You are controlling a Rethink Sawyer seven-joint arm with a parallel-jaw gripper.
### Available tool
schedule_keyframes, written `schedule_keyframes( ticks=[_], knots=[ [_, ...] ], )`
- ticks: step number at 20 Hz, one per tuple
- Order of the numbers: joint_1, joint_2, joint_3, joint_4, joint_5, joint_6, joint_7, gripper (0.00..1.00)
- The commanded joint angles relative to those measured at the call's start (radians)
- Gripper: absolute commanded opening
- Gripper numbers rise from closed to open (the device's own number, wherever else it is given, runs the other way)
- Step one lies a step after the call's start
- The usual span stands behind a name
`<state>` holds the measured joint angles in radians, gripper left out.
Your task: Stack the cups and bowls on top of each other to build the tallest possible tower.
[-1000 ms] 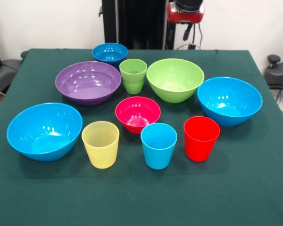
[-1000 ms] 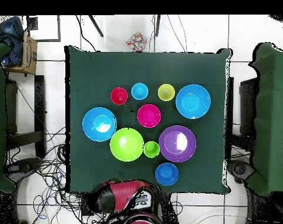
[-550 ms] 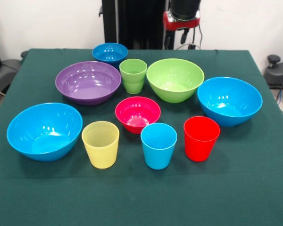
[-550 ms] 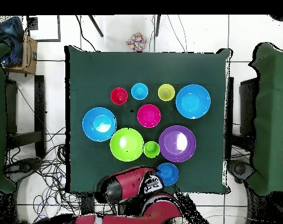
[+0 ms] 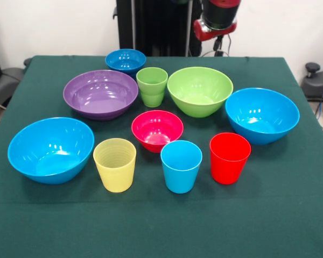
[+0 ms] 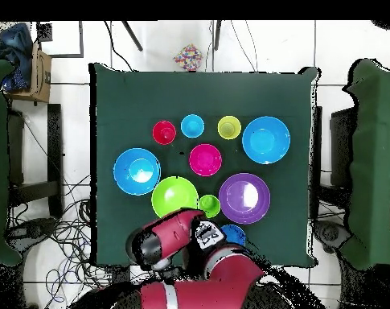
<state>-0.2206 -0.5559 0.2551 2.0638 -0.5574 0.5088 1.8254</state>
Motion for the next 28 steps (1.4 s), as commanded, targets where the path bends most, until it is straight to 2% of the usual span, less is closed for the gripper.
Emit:
schedule_keyframes(
  ticks=[1,3,5,8,9,13,17,20,24,26,28],
  knots=[
    [-0.030,0.024,0.221,-0.148,-0.104,0.146,-0.338,1.00],
    [-0.022,0.014,0.225,-0.156,-0.125,0.158,-0.320,1.00],
    [0.013,-0.018,0.202,-0.166,-0.133,0.124,-0.213,1.00],
    [0.147,-0.132,0.093,-0.187,-0.198,0.167,-0.072,1.00],
    [0.195,-0.155,0.069,-0.208,-0.221,0.198,-0.054,1.00],
    [0.300,-0.197,0.018,-0.260,-0.301,0.230,-0.043,1.00],
    [0.386,-0.234,-0.054,-0.286,-0.339,0.230,0.065,1.00],
    [0.396,-0.227,-0.062,-0.296,-0.325,0.239,0.036,1.00],
    [0.330,-0.189,-0.021,-0.271,-0.275,0.209,-0.053,1.00],
    [0.333,-0.198,-0.039,-0.264,-0.288,0.210,-0.043,1.00],
    [0.366,-0.221,-0.084,-0.255,-0.306,0.212,0.032,1.00]
  ],
)
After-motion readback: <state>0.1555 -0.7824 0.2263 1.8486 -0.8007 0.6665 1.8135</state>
